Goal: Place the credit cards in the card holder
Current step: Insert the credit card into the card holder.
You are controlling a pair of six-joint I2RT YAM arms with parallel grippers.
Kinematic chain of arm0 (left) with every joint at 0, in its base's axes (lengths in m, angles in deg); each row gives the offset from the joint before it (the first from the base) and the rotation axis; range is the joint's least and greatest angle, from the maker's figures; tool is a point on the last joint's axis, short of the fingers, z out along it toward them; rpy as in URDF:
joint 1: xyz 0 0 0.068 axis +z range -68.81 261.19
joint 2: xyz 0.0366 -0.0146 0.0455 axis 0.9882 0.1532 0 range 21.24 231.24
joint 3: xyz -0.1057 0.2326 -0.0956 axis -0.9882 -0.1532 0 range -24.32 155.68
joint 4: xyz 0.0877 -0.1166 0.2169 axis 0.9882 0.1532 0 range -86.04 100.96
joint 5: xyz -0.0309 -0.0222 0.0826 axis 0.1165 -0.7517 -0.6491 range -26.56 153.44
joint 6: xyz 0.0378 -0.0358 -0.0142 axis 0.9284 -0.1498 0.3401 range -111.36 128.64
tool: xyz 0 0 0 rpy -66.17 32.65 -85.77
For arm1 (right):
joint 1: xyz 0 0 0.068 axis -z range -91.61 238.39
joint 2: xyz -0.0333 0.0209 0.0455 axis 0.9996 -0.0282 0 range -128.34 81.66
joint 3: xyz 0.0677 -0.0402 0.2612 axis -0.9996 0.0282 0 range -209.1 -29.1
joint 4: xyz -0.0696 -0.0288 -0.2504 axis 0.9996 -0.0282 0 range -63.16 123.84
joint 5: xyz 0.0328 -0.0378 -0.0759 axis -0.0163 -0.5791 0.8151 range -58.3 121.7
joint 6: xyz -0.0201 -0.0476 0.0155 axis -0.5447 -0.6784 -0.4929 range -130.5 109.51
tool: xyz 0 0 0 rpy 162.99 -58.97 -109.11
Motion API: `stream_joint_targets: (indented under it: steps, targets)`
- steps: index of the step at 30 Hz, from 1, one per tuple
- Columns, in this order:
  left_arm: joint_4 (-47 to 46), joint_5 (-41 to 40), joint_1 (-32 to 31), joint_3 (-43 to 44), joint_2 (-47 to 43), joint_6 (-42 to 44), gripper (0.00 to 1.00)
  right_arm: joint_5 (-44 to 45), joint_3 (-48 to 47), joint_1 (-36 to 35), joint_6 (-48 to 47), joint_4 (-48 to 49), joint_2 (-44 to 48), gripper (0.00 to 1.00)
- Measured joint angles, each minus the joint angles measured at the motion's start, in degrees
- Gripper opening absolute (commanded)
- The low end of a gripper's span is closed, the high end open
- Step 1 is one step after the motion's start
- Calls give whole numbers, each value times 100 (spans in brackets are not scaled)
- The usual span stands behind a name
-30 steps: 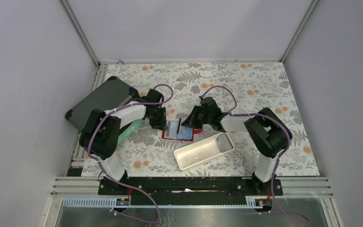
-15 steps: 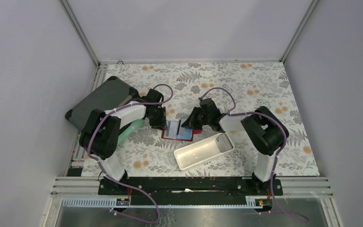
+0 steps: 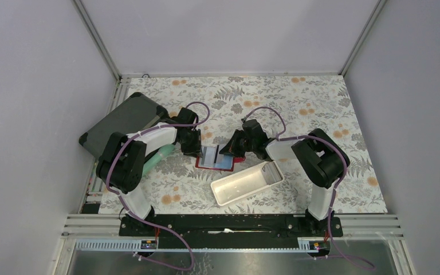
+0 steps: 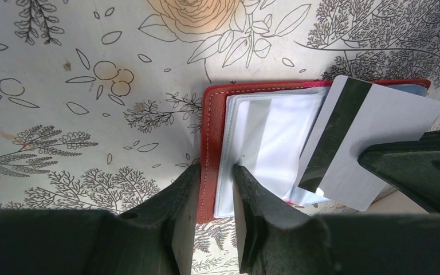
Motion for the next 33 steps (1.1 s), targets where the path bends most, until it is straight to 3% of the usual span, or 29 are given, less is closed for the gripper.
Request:
stream_joint_targets:
  steps: [33]
  targets:
    - [2, 4, -4, 0, 0, 0, 29, 92, 55, -55, 26, 46, 87, 0]
